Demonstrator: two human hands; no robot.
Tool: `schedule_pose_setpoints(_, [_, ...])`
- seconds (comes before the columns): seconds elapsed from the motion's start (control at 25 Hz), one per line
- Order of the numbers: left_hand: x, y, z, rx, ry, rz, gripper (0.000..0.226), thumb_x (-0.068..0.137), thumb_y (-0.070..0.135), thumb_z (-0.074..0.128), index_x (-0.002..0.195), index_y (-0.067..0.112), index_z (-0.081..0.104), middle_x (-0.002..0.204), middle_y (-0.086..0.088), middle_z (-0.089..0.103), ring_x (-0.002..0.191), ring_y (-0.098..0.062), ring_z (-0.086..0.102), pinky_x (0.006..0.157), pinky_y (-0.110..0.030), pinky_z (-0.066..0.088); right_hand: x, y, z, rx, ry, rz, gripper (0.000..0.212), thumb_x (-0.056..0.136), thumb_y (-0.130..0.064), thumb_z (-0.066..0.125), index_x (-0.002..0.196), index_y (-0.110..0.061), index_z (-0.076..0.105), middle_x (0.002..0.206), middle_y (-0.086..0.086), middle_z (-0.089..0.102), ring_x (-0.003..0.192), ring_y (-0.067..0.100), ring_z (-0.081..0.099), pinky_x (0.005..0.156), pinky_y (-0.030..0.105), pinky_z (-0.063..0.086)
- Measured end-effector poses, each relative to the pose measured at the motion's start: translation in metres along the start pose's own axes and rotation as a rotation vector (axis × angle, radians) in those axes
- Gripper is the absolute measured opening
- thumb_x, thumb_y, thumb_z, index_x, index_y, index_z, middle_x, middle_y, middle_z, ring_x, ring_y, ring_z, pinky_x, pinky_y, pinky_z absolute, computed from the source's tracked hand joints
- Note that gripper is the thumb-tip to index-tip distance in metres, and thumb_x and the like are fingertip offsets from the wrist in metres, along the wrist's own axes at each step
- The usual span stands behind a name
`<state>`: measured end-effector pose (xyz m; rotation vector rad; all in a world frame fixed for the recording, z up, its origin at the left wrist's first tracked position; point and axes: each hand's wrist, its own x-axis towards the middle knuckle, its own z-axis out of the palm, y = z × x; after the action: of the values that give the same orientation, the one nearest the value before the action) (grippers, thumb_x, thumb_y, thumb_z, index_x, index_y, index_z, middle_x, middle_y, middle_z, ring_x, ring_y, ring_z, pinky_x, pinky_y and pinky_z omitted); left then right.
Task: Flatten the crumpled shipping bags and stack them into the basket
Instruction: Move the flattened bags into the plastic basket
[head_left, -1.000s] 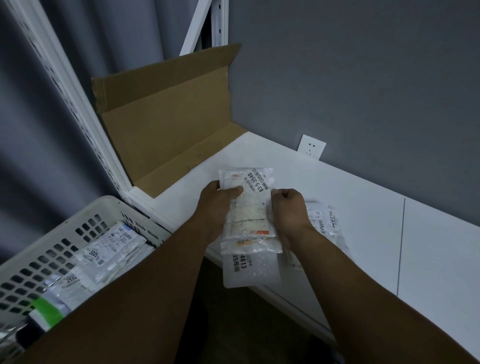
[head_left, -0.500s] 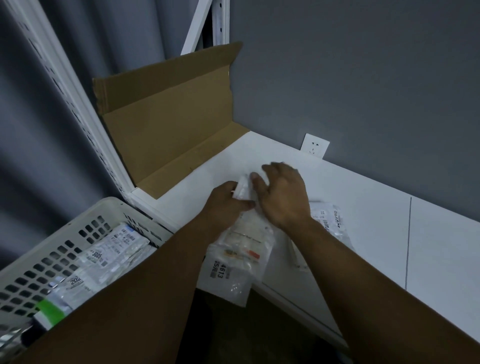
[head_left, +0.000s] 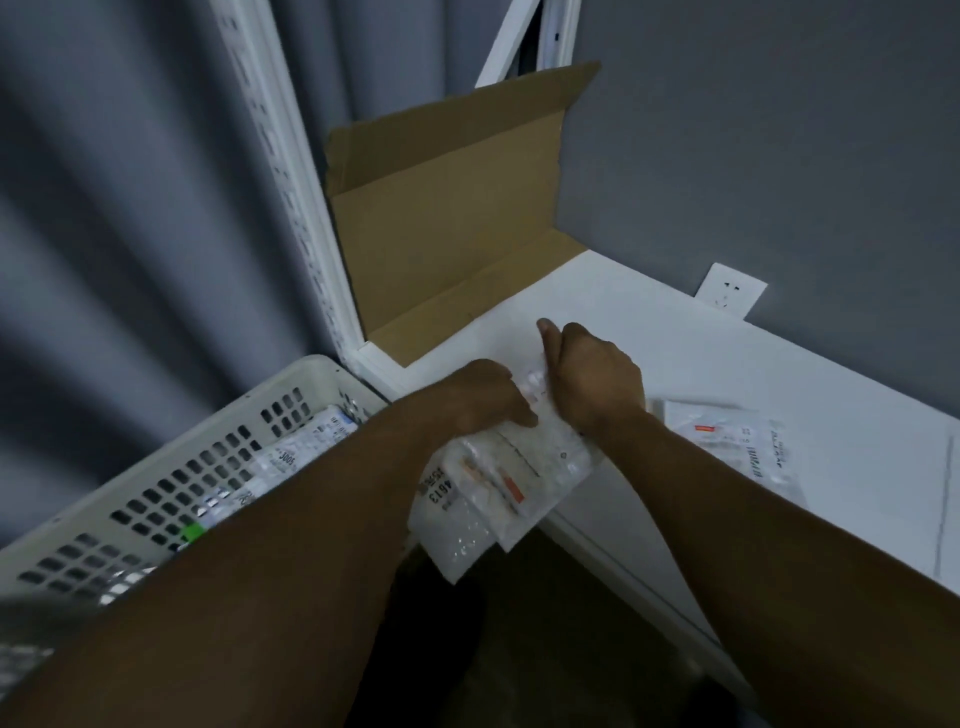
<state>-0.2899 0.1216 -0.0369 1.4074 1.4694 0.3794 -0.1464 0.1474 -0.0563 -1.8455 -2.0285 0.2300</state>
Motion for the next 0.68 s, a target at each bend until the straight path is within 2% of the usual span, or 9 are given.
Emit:
schedule_pose_setpoints(0.12, [-0.021,-0.022,-0.043,0.080,-0.012,-0.082,0.033,0.081,0.016,0.077,0.112,0.004,0.070,0.108,-0.012,0.071,0.100,-0.028,0.067,0.093,-0.038,0.054,0.006,-0.035,0.012,0.055,-0.048,0.038,0.050,0.107,-0.050,0.019,0.095,-0.015,0.052,0.100,0.008,0.067,0.078,0.021,0.055,0.074,0.033,0.042])
schedule_pose_setpoints(0.2, [-0.035,-0.040,-0.067,0.121,0.028,-0.109,0.033,0.078,0.017,0.079,0.109,0.008,0.071,0.106,-0.008,0.071,0.097,-0.025,0.067,0.090,-0.036,0.056,0.008,-0.063,0.024,0.036,-0.091,-0.030,0.044,0.108,-0.042,0.027,0.112,-0.013,0.059,0.111,0.010,0.067,0.092,0.026,0.063,0.083,0.035,0.048])
schedule_pose_setpoints(0.28, [-0.044,-0.064,-0.086,0.136,0.052,-0.146,0.035,0.077,0.018,0.080,0.109,0.009,0.071,0.104,-0.007,0.071,0.094,-0.024,0.067,0.085,-0.035,0.057,0.008,-0.090,0.039,0.023,-0.116,-0.093,0.041,0.108,-0.036,0.032,0.126,-0.010,0.058,0.116,0.011,0.067,0.103,0.029,0.066,0.091,0.039,0.051])
schedule_pose_setpoints(0.36, [-0.050,-0.088,-0.100,0.101,0.068,-0.187,0.032,0.077,0.017,0.079,0.107,0.012,0.070,0.098,-0.004,0.072,0.088,-0.021,0.068,0.075,-0.030,0.056,0.009,-0.111,0.056,0.084,-0.134,-0.077,0.046,0.108,-0.042,0.027,0.119,-0.011,0.059,0.110,0.009,0.069,0.101,0.028,0.067,0.089,0.038,0.049])
schedule_pose_setpoints(0.44, [-0.052,-0.115,-0.110,0.079,0.107,-0.225,0.032,0.076,0.018,0.081,0.106,0.015,0.071,0.097,-0.004,0.073,0.087,-0.022,0.069,0.080,-0.033,0.057,0.009,-0.127,0.078,0.125,-0.180,-0.046,0.052,0.107,-0.049,0.023,0.113,-0.012,0.059,0.105,0.007,0.069,0.099,0.027,0.067,0.087,0.037,0.047])
schedule_pose_setpoints(0.6, [-0.051,-0.173,-0.124,0.004,0.169,-0.321,0.036,0.071,0.017,0.084,0.105,0.016,0.073,0.099,-0.004,0.074,0.092,-0.024,0.069,0.090,-0.039,0.055,0.009,-0.151,0.122,0.218,-0.412,0.038,0.062,0.102,-0.062,0.023,0.128,-0.013,0.051,0.115,0.008,0.064,0.108,0.029,0.062,0.094,0.042,0.045])
schedule_pose_setpoints(0.68, [-0.052,-0.202,-0.125,-0.056,0.162,-0.368,0.030,0.073,0.014,0.082,0.102,0.014,0.074,0.100,-0.007,0.074,0.091,-0.026,0.069,0.088,-0.039,0.056,0.005,-0.152,0.142,0.302,-0.553,0.043,0.047,0.100,-0.052,0.040,0.124,-0.014,0.051,0.114,0.008,0.064,0.105,0.029,0.061,0.095,0.045,0.049])
